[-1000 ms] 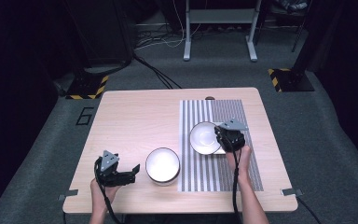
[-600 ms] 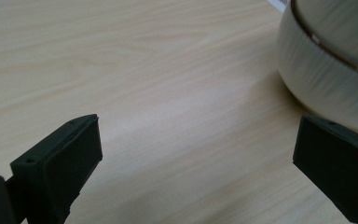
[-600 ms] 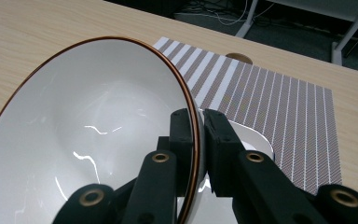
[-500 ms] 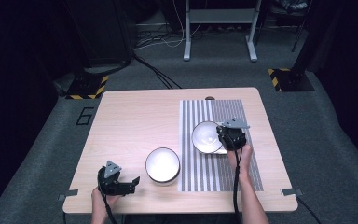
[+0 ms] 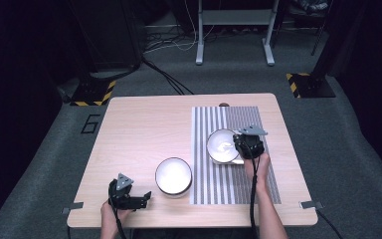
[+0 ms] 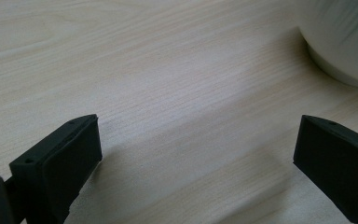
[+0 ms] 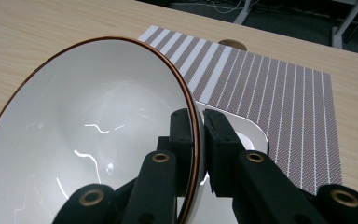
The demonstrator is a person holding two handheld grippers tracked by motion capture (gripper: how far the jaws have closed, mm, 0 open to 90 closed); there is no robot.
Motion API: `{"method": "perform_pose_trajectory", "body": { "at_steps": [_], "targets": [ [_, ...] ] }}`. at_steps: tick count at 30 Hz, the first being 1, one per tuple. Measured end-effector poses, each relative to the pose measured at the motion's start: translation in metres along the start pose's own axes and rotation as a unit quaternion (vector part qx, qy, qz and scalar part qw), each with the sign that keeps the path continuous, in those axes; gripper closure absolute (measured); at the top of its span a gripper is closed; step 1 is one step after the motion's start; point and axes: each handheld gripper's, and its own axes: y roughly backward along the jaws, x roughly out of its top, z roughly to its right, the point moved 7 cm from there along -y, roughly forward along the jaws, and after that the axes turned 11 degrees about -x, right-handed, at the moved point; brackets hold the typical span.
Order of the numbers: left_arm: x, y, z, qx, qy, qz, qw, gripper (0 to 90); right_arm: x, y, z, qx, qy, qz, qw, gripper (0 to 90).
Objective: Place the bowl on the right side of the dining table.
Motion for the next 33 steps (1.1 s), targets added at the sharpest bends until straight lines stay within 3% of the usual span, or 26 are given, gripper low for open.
{"method": "perform_pose_trajectory", "body": {
  "at_steps": [9,33],
  "targets": [
    [-0.001,-0.003,0.0,0.009,-0.01,-0.019,0.9997,0.2,-0.005,-0.01,0.008,-0.003,-0.012,-0.014,0.9998,82.1],
    [-0.001,-0.004,0.0,0.003,-0.015,-0.02,0.9997,0.0,-0.011,-0.029,0.019,0.0,-0.035,-0.045,0.9984,81.9]
  ]
}}
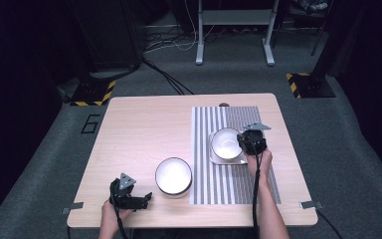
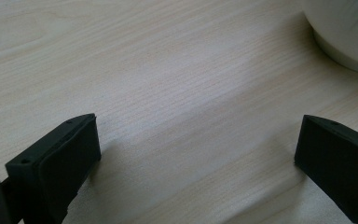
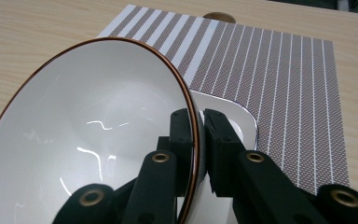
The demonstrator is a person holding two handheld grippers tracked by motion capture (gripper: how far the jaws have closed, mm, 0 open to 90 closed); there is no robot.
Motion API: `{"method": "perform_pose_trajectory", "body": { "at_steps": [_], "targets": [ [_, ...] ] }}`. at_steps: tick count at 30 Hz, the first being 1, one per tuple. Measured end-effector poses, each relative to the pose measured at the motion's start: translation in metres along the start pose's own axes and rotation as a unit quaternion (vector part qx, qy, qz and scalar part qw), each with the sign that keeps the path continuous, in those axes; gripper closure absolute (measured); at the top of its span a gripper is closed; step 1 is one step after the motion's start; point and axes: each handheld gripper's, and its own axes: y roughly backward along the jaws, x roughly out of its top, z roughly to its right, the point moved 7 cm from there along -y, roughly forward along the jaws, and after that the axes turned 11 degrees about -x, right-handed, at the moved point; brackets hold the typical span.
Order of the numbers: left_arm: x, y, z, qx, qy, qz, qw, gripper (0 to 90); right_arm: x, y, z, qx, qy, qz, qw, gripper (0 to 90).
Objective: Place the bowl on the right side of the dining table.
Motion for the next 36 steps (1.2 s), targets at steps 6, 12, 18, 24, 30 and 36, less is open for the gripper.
{"method": "perform_pose_trajectory", "body": {
  "at_steps": [6,12,18,24,30,36],
  "targets": [
    [0.0,0.0,0.0,-0.001,0.0,0.0,1.0,0.1,-0.004,-0.009,0.004,0.011,-0.017,-0.016,0.9997,81.7],
    [0.0,0.0,0.0,-0.001,-0.001,0.0,1.0,0.1,-0.008,-0.015,0.003,0.022,-0.03,-0.029,0.9989,81.8],
    [0.0,0.0,0.0,0.0,0.0,0.0,1.0,0.0,-0.01,-0.02,0.008,0.034,-0.046,-0.044,0.9974,82.1],
    [0.0,0.0,0.0,0.0,-0.001,0.0,1.0,0.1,-0.01,-0.03,0.011,0.033,-0.043,-0.065,0.9964,82.2],
    [0.0,0.0,0.0,0.0,0.0,0.0,1.0,0.1,-0.013,-0.034,0.014,0.04,-0.051,-0.074,0.9951,82.2],
    [0.001,-0.001,0.0,0.001,0.001,0.0,1.0,0.1,-0.01,-0.038,0.015,0.059,-0.056,-0.08,0.9935,81.6]
  ]
}}
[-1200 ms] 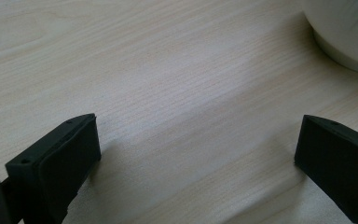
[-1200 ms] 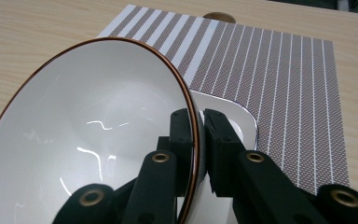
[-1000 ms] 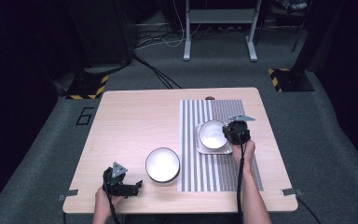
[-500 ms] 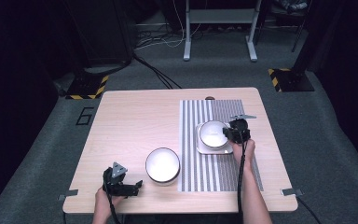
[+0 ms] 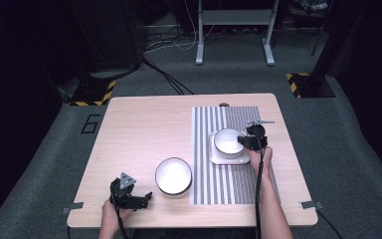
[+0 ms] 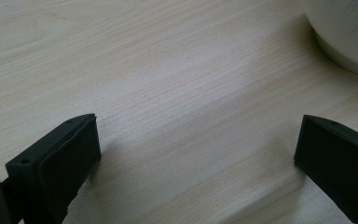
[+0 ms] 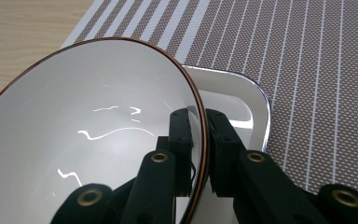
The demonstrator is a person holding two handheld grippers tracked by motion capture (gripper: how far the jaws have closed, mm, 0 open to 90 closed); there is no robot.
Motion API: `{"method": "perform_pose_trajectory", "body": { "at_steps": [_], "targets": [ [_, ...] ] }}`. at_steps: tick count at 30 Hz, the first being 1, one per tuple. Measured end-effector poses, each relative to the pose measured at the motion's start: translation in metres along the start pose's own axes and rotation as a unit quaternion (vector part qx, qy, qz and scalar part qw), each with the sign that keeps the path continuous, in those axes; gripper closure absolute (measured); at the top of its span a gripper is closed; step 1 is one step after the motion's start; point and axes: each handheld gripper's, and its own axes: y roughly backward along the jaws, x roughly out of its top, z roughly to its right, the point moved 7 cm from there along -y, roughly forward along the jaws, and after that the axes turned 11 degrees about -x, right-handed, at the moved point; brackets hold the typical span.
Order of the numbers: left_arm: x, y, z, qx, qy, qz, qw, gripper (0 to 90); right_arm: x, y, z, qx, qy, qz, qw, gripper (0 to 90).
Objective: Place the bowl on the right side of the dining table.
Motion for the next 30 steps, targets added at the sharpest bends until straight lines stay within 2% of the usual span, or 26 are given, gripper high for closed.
{"method": "perform_pose_trajectory", "body": {
  "at_steps": [6,21,27,28,29,30],
  "targets": [
    [0.0003,-0.0003,-0.0002,0.002,0.001,0.001,1.0,0.1,0.0028,-0.0023,0.0011,0.007,-0.003,-0.01,0.9999,81.5],
    [0.0002,-0.0003,-0.0001,0.002,0.001,0.001,1.0,0.1,0.003,-0.0021,0.0015,0.011,0.004,-0.01,0.9999,79.9],
    [0.0002,-0.0003,-0.0002,0.002,0.001,0.001,1.0,0.2,0.0034,0.0014,0.0022,0.017,0.009,-0.009,0.9998,71.9],
    [0.0002,-0.0003,-0.0001,0.002,0.001,0.001,1.0,0.2,0.0037,0.0024,0.0018,0.017,0.013,-0.009,0.9997,66.7],
    [0.0002,-0.0003,-0.0001,0.002,0.001,0.001,1.0,0.2,0.0037,0.0024,0.0018,0.017,0.013,-0.009,0.9997,66.7],
    [0.0002,-0.0003,-0.0001,0.002,0.001,0.001,1.0,0.2,0.0041,0.0042,0.0016,0.012,0.018,-0.009,0.9997,59.6]
  ]
}}
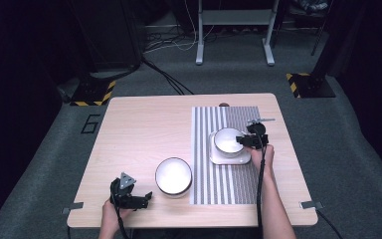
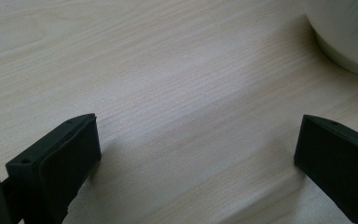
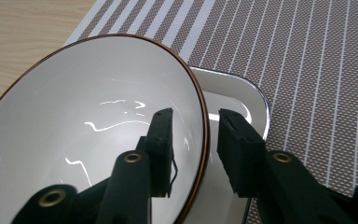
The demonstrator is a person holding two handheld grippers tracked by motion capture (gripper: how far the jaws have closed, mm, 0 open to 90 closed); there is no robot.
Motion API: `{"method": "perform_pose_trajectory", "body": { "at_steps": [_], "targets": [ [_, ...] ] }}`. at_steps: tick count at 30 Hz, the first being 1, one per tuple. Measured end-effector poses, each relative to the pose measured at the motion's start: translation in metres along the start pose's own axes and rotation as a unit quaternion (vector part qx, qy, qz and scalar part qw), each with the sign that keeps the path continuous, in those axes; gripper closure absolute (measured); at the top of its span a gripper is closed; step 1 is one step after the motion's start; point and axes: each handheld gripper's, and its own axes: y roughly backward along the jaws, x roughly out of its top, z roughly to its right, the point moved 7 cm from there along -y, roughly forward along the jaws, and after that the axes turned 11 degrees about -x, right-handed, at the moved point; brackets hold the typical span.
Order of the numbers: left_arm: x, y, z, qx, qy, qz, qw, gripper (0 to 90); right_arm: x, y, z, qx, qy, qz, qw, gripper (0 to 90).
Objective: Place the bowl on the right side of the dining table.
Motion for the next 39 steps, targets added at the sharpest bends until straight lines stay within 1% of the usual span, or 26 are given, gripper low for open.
{"method": "perform_pose_trajectory", "body": {
  "at_steps": [2,3,6,7,8,10,11,12,15,17,20,22,23,25,26,27,28,29,30,32,34,35,36,37,38,39],
  "targets": [
    [0.0,0.0,0.0,-0.001,0.0,0.0,1.0,0.1,0.001,0.001,-0.001,-0.006,-0.003,0.0,1.0,51.2],
    [0.0,0.0,0.0,-0.001,0.0,0.0,1.0,0.2,0.001,0.002,-0.001,-0.006,0.001,0.002,1.0,47.1],
    [0.0,0.0,0.0,-0.001,0.0,0.0,1.0,0.2,0.001,0.006,-0.001,-0.015,0.002,0.0,0.9999,36.3],
    [0.0,0.0,0.0,-0.001,0.0,0.0,1.0,0.2,0.001,0.006,-0.001,-0.015,0.002,0.0,0.9999,36.3],
    [0.0,0.0,0.0,-0.001,0.0,0.0,1.0,0.2,0.002,0.01,0.0,-0.015,0.003,0.006,0.9999,31.1],
    [0.0,0.0,0.0,-0.001,0.0,0.0,1.0,0.2,0.003,0.013,-0.001,-0.013,0.003,0.008,0.9999,26.8],
    [0.0,0.0,0.0,-0.001,0.0,0.0,1.0,0.2,0.003,0.013,-0.001,-0.013,0.003,0.008,0.9999,26.8],
    [0.0,0.0,0.0,-0.001,-0.001,0.0,1.0,0.2,0.003,0.018,-0.002,-0.01,0.004,0.012,0.9999,21.9],
    [0.0,0.0,0.0,-0.001,0.0,0.0,1.0,0.2,0.005,0.025,-0.003,-0.013,0.012,0.019,0.9997,16.8],
    [0.0,0.0,0.0,-0.001,0.0,0.0,1.0,0.2,0.006,0.027,-0.004,-0.015,0.011,0.019,0.9996,15.5],
    [0.0,0.0,0.0,-0.001,0.0,-0.001,1.0,0.2,0.008,0.035,-0.008,-0.017,0.032,0.027,0.999,13.4],
    [0.0,0.0,0.0,-0.001,0.0,0.0,1.0,0.2,0.009,0.038,-0.01,-0.014,0.031,0.029,0.999,13.0],
    [0.0,0.0,0.0,0.0,0.0,0.0,1.0,0.2,0.009,0.043,-0.014,-0.01,0.036,0.03,0.9988,11.1],
    [0.0,0.0,0.0,0.0,0.001,-0.001,1.0,0.2,0.008,0.048,-0.018,-0.002,0.039,0.029,0.9988,9.4],
    [0.0,0.0,0.0,0.001,0.001,0.001,1.0,0.2,0.009,0.05,-0.02,-0.005,0.047,0.031,0.9984,8.7],
    [0.0,0.0,0.0,0.001,0.001,0.001,1.0,0.2,0.009,0.05,-0.02,-0.005,0.047,0.031,0.9984,8.7],
    [0.0,0.0,0.0,0.0,0.0,0.002,1.0,0.2,0.009,0.057,-0.026,0.0,0.057,0.036,0.9977,6.3],
    [0.0,0.0,0.0,0.0,0.0,0.002,1.0,0.2,0.009,0.057,-0.026,0.0,0.057,0.036,0.9977,6.3],
    [0.0,0.0,0.0,0.0,0.001,0.001,1.0,0.2,0.008,0.064,-0.03,0.001,0.068,0.044,0.9967,4.9],
    [0.0,0.0,0.0,0.0,0.001,0.001,1.0,0.2,0.007,0.069,-0.035,0.004,0.074,0.049,0.9961,3.3],
    [0.0,0.0,0.0,0.0,0.0,0.0,1.0,0.2,0.007,0.072,-0.037,0.004,0.078,0.048,0.9958,2.3],
    [0.0,0.0,0.0,-0.001,0.0,-0.001,1.0,0.2,0.004,0.077,-0.042,0.007,0.094,0.044,0.9946,0.0],
    [0.0,0.0,0.0,-0.001,0.0,-0.001,1.0,0.2,0.004,0.077,-0.042,0.007,0.094,0.044,0.9946,0.0],
    [0.0,0.0,0.0,-0.001,0.0,0.0,1.0,0.2,0.003,0.078,-0.043,0.01,0.099,0.042,0.9941,0.0],
    [0.0,0.0,0.0,-0.001,0.001,0.0,1.0,0.2,0.0,0.081,-0.048,0.017,0.115,0.035,0.9926,0.0],
    [0.0,0.0,0.0,-0.001,0.001,0.0,1.0,0.3,0.0,0.081,-0.048,0.017,0.115,0.035,0.9926,0.0]
  ]
}}
